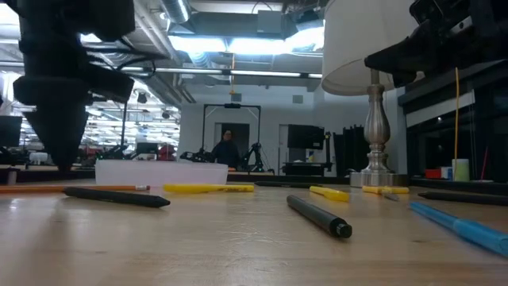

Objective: Pick & place school supplies into a supply box
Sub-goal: Put the orange pencil into the pink supply box

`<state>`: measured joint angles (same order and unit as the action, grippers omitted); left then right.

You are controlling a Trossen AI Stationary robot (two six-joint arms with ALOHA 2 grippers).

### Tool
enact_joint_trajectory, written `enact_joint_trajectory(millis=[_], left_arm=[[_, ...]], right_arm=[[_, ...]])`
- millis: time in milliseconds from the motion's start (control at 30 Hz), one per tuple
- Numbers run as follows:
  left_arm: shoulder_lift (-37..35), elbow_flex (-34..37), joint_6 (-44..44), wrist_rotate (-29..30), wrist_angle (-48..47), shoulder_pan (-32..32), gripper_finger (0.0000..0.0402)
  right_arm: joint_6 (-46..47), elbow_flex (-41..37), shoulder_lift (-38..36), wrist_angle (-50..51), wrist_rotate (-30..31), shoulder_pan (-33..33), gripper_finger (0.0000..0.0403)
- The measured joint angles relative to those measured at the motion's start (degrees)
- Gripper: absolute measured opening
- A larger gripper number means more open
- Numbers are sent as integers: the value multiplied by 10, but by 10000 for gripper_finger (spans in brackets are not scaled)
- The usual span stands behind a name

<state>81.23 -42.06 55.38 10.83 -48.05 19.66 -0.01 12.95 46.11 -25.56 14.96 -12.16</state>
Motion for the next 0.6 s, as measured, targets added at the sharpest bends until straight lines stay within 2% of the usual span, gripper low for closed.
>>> enact_joint_trajectory(millis=[400,600], left_arm=[[21,0,-37,-18,4,-2,91],[21,0,-60,-25,7,-28,90]], right_arm=[[0,0,0,-4,0,0,37],[0,0,0,-4,0,0,37]])
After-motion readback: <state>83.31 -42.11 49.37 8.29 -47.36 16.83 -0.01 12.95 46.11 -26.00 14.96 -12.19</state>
